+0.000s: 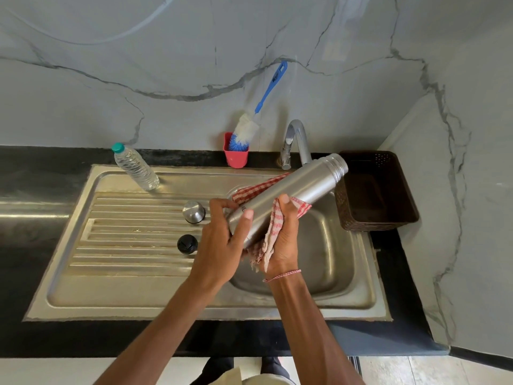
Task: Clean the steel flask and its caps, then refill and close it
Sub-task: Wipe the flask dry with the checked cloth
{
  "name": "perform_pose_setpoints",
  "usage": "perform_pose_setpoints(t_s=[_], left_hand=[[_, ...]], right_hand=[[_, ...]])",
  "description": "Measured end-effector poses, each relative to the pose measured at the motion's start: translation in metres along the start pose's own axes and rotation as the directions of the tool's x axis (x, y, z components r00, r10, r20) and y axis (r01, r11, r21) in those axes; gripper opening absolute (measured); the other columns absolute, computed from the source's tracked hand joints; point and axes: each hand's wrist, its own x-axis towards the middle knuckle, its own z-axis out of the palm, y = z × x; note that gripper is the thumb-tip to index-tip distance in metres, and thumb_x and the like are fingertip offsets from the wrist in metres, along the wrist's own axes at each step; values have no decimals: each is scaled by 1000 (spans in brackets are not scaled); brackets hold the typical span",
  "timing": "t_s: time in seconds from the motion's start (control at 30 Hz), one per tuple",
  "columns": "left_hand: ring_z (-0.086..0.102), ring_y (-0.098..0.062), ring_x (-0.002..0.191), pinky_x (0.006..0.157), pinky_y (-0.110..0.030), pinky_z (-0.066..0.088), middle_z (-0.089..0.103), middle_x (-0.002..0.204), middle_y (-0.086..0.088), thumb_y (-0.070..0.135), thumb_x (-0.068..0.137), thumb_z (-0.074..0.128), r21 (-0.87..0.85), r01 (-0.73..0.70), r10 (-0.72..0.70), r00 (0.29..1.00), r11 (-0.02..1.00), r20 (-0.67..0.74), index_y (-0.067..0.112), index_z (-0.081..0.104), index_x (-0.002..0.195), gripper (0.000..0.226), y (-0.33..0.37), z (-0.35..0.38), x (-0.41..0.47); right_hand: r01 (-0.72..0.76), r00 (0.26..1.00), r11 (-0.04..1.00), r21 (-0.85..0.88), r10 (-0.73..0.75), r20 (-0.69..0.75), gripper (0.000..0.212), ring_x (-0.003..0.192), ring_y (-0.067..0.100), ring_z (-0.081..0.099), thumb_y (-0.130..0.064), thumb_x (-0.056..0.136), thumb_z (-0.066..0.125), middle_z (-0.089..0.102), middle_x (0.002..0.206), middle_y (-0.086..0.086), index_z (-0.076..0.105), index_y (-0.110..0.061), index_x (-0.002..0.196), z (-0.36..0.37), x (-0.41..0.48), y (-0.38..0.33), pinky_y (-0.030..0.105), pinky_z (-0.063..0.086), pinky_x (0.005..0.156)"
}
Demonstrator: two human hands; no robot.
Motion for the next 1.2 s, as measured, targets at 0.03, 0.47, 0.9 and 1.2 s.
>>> perform_pose_setpoints(t_s=[0.03,0.47,0.9,1.2], left_hand=[[73,-15,64,51,-30,59,70,90,1,59,98,48,-143,146,-136,988,979,79,16,42,118,48,2,-3,2],[69,-38,110,102,-50,54,68,122,-24,62,89,67,-729,645,-411,744,231,528,0,64,133,76,-28,-41,29],[50,-4,47,49,-18,30,53,56,9,34,109,47,428,-66,72,997,901,3,21,51,70,41,-42,-36,35],[75,-17,89,79,-36,58,75,97,0,66,78,74,-92,409,-394,907,908,148,20,60,113,60,-40,-36,24]], right_hand=[[-20,999,998,-54,22,28,95,84,43,64,-58,85,73,52,119,36,35,3,146,0,-2,-1,49,58,62],[-265,954,948,-178,285,95,108,97,33,71,-53,49,96,70,110,20,54,-6,138,-4,-34,3,45,60,81],[-341,940,896,-283,327,-98,90,107,36,70,-40,59,89,71,118,18,53,-12,137,-25,-45,23,55,58,91],[-305,950,892,-334,308,-45,88,100,34,72,-38,58,87,71,116,22,55,-7,135,-38,-37,11,44,61,79]])
